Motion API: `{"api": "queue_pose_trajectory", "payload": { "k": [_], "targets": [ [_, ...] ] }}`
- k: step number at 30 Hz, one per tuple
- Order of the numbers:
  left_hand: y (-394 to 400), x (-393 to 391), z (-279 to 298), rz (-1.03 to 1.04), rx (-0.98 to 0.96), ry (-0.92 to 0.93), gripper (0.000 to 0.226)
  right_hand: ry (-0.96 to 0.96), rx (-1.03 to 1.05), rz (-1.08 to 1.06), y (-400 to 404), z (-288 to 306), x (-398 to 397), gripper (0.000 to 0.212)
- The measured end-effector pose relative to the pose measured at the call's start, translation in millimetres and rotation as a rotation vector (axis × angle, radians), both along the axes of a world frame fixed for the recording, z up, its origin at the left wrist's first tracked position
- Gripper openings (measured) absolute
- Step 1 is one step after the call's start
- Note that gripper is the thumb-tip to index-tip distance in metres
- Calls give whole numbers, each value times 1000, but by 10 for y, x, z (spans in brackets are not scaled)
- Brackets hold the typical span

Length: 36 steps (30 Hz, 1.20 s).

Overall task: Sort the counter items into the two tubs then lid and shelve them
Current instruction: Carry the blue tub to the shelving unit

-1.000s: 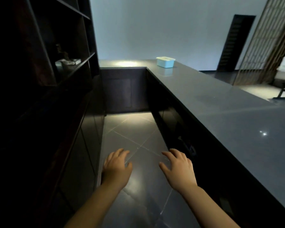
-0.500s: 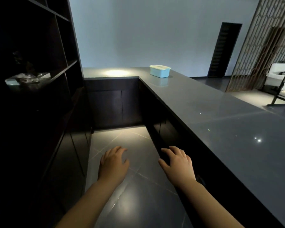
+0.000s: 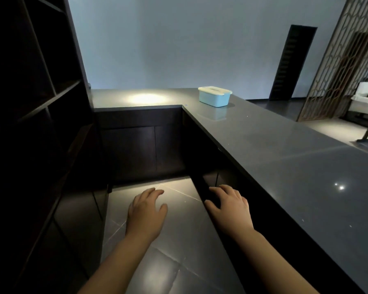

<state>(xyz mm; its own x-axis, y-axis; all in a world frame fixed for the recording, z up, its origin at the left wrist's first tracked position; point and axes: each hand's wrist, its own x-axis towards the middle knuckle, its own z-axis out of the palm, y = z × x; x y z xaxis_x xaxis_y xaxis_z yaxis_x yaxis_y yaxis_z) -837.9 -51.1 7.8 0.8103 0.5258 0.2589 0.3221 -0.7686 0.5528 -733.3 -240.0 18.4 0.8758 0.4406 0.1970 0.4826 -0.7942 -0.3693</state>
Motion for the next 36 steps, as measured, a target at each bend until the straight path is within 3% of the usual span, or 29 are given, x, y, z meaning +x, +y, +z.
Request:
{"api": "queue_pose_trajectory", "payload": {
  "k": [8,17,29,36],
  "targets": [
    [1358,1634,222,-48,21,-5,41,24,51,-113,1129,132,1421,49],
    [2120,3738,255,-184,32,-47,40,-49,73,-167,1974,168,3384,48],
    [3295,6241,287,-197,18,-44,38,-20,3,-163,3124,267,5889,49],
    [4077,7718,271,-344,30,-32,41,-47,9,-314,3796,297,7175,51]
  ]
}}
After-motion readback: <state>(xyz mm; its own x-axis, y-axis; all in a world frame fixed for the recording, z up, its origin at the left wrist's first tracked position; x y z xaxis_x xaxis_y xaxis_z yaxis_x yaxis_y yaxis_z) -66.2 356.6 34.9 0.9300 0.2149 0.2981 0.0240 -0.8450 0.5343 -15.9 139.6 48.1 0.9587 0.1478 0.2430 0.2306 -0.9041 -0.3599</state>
